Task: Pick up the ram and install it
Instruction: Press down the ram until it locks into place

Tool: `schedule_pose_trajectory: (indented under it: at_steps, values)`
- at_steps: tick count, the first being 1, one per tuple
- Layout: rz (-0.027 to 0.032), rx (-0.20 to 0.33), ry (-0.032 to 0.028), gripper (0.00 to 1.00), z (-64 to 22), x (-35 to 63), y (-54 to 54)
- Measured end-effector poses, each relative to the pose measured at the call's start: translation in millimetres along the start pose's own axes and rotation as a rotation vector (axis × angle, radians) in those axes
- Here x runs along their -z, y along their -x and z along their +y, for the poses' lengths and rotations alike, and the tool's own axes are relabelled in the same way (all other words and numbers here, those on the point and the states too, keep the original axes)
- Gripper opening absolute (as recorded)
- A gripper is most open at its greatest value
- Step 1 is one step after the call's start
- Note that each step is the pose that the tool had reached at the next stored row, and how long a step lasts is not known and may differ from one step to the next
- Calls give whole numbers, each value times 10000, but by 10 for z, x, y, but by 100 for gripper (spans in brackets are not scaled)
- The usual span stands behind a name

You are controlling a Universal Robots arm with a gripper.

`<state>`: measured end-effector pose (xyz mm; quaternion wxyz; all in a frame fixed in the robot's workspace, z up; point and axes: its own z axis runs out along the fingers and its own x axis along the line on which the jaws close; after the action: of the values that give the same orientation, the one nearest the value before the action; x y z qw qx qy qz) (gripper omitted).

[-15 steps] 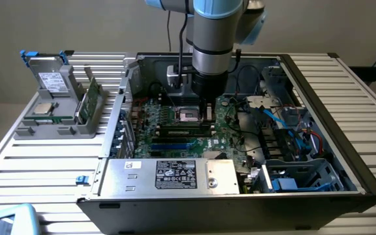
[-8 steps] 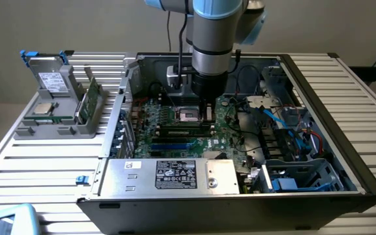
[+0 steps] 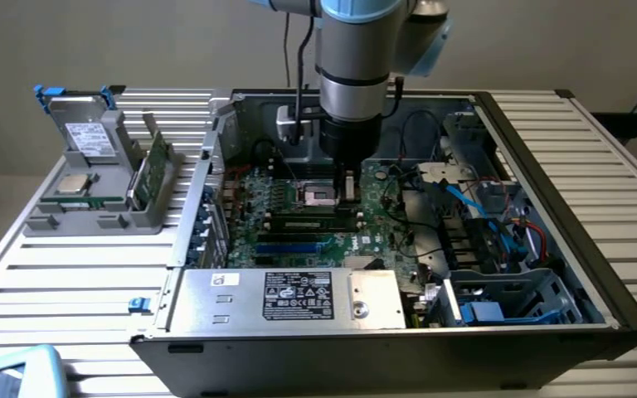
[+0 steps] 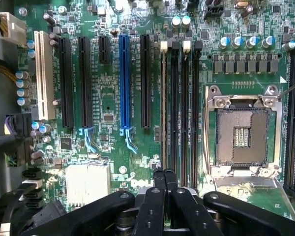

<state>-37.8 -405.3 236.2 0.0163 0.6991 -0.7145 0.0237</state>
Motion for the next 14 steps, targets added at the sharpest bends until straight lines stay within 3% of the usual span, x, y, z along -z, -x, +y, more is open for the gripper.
schedule_pose_trajectory:
  at_steps: [4, 9, 14]
  values:
    - [2, 1, -12, 11, 162, 4, -4]
    - [1, -3, -77, 11, 364, 0, -8]
    - [-3, -9, -166, 11, 443, -39, 0]
